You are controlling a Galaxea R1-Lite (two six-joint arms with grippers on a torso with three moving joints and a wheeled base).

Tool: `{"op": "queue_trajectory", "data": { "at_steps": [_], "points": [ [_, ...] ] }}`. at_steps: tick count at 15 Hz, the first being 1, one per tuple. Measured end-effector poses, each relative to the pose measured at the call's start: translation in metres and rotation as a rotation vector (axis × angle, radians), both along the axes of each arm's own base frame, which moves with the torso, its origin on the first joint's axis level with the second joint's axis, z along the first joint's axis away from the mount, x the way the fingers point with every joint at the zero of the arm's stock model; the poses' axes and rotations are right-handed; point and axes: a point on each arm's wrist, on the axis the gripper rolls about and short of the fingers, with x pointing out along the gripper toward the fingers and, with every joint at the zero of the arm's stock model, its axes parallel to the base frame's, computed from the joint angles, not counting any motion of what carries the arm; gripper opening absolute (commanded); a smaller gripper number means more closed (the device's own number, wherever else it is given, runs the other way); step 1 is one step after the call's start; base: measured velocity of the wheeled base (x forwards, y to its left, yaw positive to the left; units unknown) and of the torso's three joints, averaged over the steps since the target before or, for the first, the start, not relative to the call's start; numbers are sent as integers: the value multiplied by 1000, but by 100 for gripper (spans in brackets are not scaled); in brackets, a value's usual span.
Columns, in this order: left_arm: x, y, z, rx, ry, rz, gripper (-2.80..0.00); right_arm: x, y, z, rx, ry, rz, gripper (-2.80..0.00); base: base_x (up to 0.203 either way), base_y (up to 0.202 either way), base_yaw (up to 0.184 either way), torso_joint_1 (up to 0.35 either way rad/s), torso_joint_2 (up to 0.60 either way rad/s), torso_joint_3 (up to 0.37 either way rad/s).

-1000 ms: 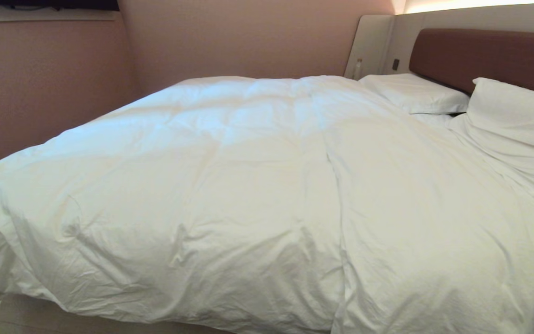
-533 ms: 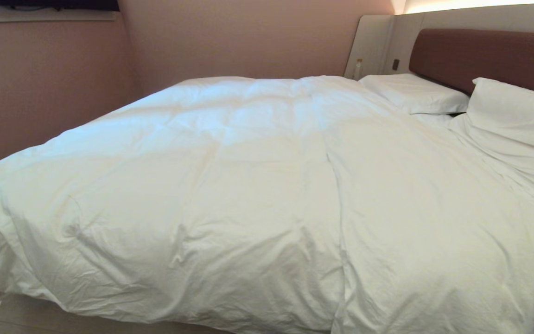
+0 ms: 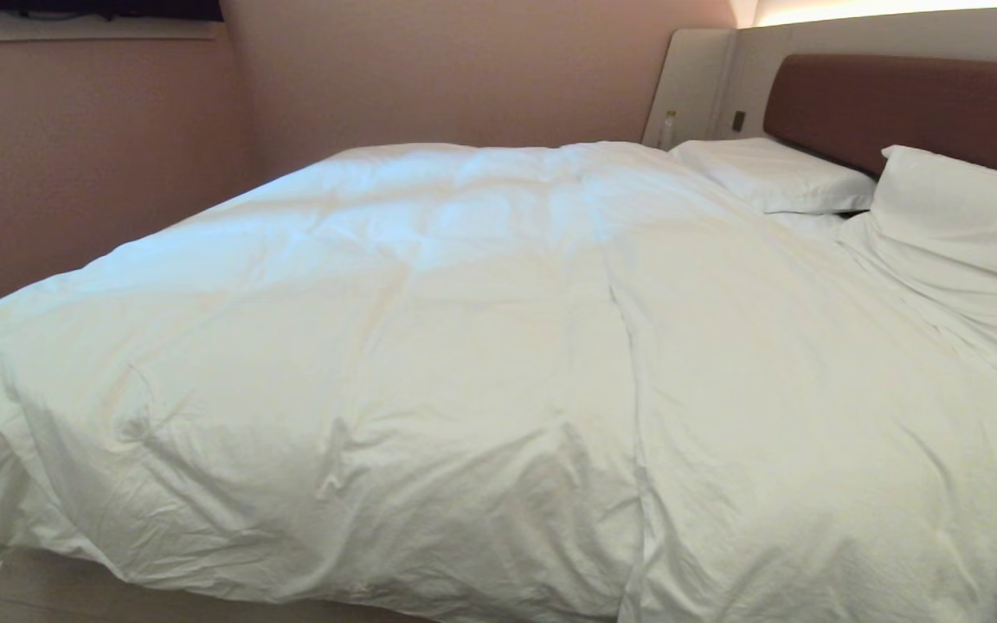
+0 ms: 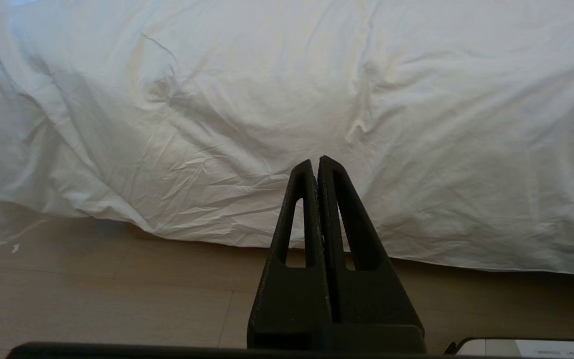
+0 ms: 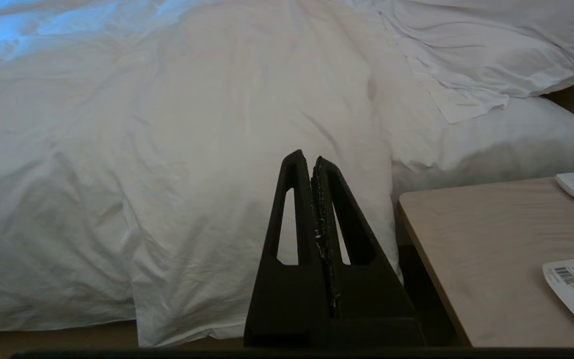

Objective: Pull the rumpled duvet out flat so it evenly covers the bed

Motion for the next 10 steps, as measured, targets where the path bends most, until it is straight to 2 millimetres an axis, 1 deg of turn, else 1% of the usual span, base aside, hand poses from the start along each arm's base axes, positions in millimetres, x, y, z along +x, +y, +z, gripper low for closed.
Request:
{"op": "queue_trajectory", "data": {
  "at_steps": [3,7,10],
  "points": [
    [0,0,0,0,0,0,-280,2,1,-4,-1,-7,37,-280,0,0,0,0,0,0],
    [0,0,0,0,0,0,-280,19,2,-22,-12,18,89,-280,0,0,0,0,0,0],
    [0,0,0,0,0,0,-280,27,2,-27,-15,-16,94,-280,0,0,0,0,0,0]
  ]
}}
